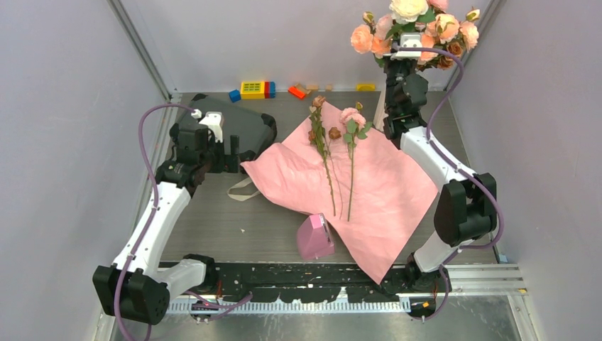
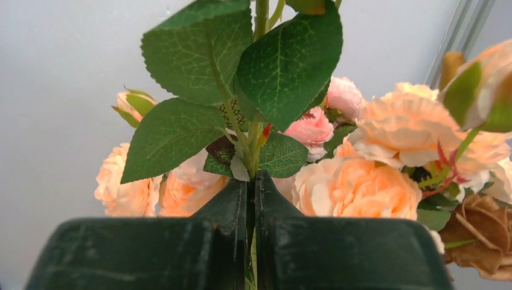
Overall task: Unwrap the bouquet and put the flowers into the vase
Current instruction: Insert the fake flower into the vase, then pick up the fake flower from the wrapping paper.
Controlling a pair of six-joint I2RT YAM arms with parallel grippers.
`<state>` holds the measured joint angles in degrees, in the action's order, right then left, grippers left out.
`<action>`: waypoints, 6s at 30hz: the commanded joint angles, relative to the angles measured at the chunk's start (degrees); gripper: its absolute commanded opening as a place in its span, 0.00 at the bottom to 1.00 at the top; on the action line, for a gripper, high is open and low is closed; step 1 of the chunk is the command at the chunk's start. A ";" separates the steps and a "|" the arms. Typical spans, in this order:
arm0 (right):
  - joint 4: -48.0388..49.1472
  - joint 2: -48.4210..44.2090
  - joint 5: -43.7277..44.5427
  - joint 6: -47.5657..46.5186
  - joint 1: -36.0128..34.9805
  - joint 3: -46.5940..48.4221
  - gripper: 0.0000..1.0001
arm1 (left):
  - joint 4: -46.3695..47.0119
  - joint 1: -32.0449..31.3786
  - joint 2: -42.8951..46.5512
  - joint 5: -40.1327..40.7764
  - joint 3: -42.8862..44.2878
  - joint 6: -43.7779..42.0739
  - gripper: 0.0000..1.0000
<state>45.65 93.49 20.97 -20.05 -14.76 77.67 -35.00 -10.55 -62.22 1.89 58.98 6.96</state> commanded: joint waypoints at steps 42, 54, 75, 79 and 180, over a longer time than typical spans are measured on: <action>11.83 2.21 5.99 3.95 0.34 -13.08 0.00 | 1.78 -0.02 1.57 -1.45 -0.28 -0.55 0.97; 11.80 2.03 6.59 3.77 0.29 -15.17 0.01 | 1.79 0.00 1.90 -1.32 -0.34 -0.57 0.97; 12.23 0.20 6.76 3.88 0.26 -17.10 0.48 | 1.78 -0.05 2.59 -1.19 -0.51 -0.55 0.97; 12.16 -0.34 6.68 3.74 0.18 -17.73 0.59 | 1.78 0.00 2.63 -1.19 -0.45 -0.50 0.97; -52.80 23.59 14.50 37.90 -12.12 0.81 0.51 | 3.89 0.00 3.68 -0.21 -2.42 -0.11 0.95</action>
<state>-7.66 115.61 33.17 18.61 -26.33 75.48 -33.15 -10.55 -59.77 1.02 56.62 7.22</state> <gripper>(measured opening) 0.509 0.952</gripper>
